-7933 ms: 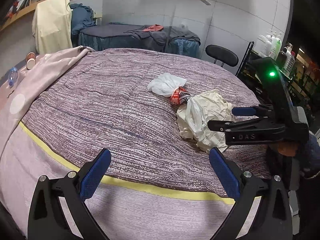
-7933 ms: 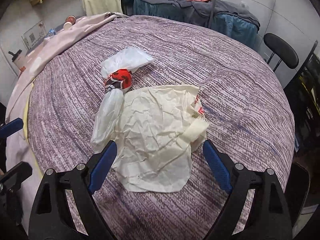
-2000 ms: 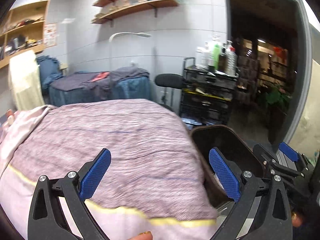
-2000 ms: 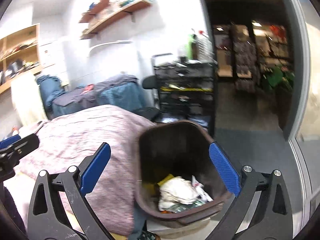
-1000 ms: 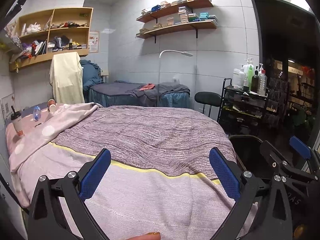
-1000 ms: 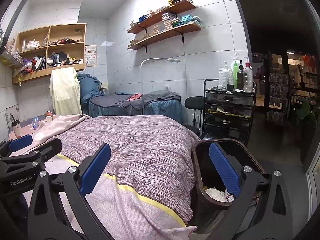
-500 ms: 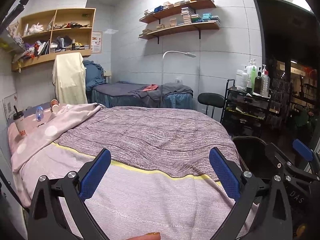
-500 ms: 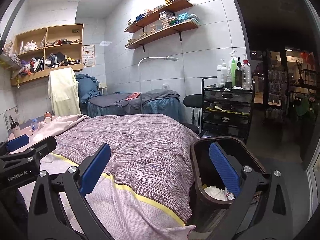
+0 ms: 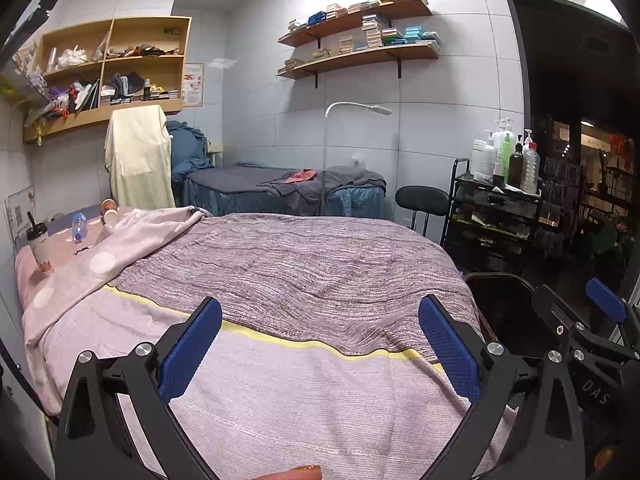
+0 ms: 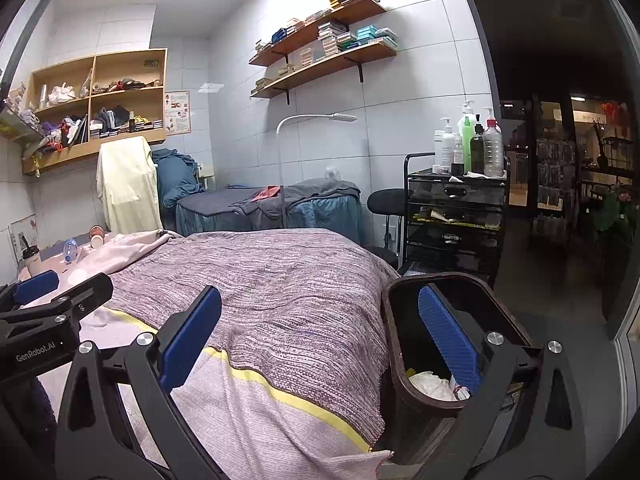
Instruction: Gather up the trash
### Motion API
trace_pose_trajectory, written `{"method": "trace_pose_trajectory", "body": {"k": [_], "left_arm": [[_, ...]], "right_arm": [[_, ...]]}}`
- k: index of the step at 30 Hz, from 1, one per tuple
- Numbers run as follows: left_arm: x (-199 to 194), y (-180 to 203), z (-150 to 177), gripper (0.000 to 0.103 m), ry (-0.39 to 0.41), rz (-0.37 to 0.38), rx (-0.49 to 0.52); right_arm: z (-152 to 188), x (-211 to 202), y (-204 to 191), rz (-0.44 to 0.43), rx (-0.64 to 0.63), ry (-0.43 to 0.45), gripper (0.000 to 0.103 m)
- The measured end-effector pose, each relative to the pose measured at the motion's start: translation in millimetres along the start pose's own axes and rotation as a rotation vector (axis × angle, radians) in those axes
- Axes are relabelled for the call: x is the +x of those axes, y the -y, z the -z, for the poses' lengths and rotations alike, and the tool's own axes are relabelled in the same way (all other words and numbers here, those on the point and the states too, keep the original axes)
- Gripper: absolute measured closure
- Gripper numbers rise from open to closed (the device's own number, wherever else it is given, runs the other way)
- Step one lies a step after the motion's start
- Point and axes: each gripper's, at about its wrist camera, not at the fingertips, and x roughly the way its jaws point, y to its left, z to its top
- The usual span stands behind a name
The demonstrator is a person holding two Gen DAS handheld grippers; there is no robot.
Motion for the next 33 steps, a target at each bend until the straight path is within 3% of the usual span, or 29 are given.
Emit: {"method": "trace_pose_trajectory", "body": {"k": [33], "left_arm": [[0.1, -1.1, -0.5, 0.006, -0.003, 0.004, 0.000]], "right_arm": [[1.6, 3.0, 0.1, 0.001, 0.007, -0.005, 0.006]]}}
